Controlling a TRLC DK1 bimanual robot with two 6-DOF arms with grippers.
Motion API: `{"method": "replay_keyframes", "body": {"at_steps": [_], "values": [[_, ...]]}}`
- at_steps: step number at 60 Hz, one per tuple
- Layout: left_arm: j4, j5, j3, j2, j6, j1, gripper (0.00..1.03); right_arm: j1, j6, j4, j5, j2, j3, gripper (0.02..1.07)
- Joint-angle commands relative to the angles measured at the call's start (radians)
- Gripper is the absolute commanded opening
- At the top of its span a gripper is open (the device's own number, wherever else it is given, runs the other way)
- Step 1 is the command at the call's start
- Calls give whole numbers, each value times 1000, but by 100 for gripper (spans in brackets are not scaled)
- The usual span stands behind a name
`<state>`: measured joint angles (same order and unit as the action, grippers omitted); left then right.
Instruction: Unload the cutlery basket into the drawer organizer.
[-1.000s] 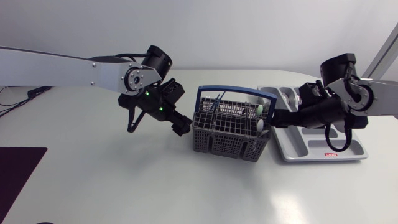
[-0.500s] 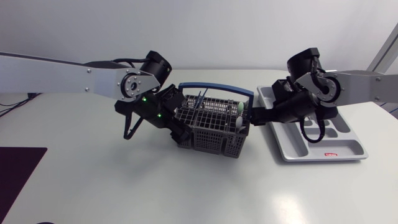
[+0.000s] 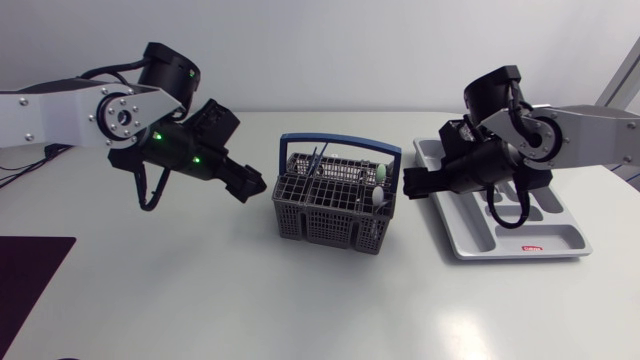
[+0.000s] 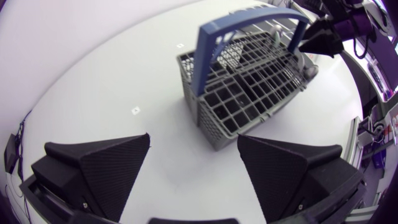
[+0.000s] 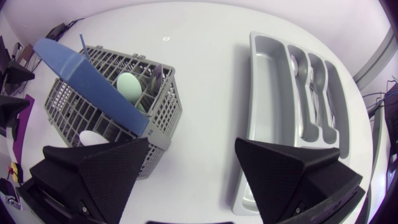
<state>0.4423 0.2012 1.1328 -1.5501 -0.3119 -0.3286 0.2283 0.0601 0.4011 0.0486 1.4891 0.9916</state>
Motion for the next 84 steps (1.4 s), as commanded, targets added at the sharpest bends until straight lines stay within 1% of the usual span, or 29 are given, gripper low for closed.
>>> {"method": "replay_keyframes", "body": {"at_steps": [1,6,14,22,24,26,32,35,36,38,39,40,42,46,49,52,54,58,59,69,75,79,84], "values": [[-39,-17,-30,-31,-13,17,98,3,12,12,-23,-15,-30,102],[-99,-88,-18,-90,-6,8,98,-1,12,8,-30,14,-19,102],[-160,-138,2,-165,4,-30,98,3,17,5,-35,48,-1,102],[-166,-146,41,-234,11,-47,97,5,18,4,-35,74,21,101],[-166,-146,47,-245,13,-52,94,8,18,4,-35,74,21,98],[-166,-146,50,-251,16,-55,92,9,18,4,-33,76,21,96],[-165,-144,50,-257,27,-59,83,13,21,4,-30,74,18,95],[-154,-135,55,-263,31,-58,77,13,21,4,-29,74,16,91],[-154,-135,59,-266,40,-56,71,13,20,2,-29,74,15,90],[-142,-135,71,-277,63,-47,55,11,18,2,-29,74,13,90],[-139,-135,79,-278,73,-43,49,9,18,1,-29,74,12,90],[-136,-135,82,-280,80,-38,45,8,17,1,-29,74,12,90],[-116,-109,97,-291,97,-23,38,3,15,1,-26,76,9,90],[-79,-34,120,-301,128,8,30,-3,14,-2,-16,76,1,89],[-54,4,133,-311,146,23,25,-6,12,-15,-1,74,-5,82],[-30,67,143,-317,158,39,23,-10,12,-28,10,69,-10,70],[-20,96,147,-317,166,42,19,-14,14,-45,17,65,-13,56],[-2,109,148,-315,168,36,17,-18,20,-68,40,57,-16,34],[1,110,147,-314,166,31,16,-17,21,-70,43,57,-14,30],[13,165,128,-291,151,0,16,17,24,-82,59,71,-10,25],[13,219,119,-278,146,-10,16,43,23,-91,71,80,-8,25],[15,250,105,-265,132,-24,16,54,23,-96,103,82,-10,25],[16,271,88,-246,119,-36,16,65,20,-100,111,82,-11,25]]}}
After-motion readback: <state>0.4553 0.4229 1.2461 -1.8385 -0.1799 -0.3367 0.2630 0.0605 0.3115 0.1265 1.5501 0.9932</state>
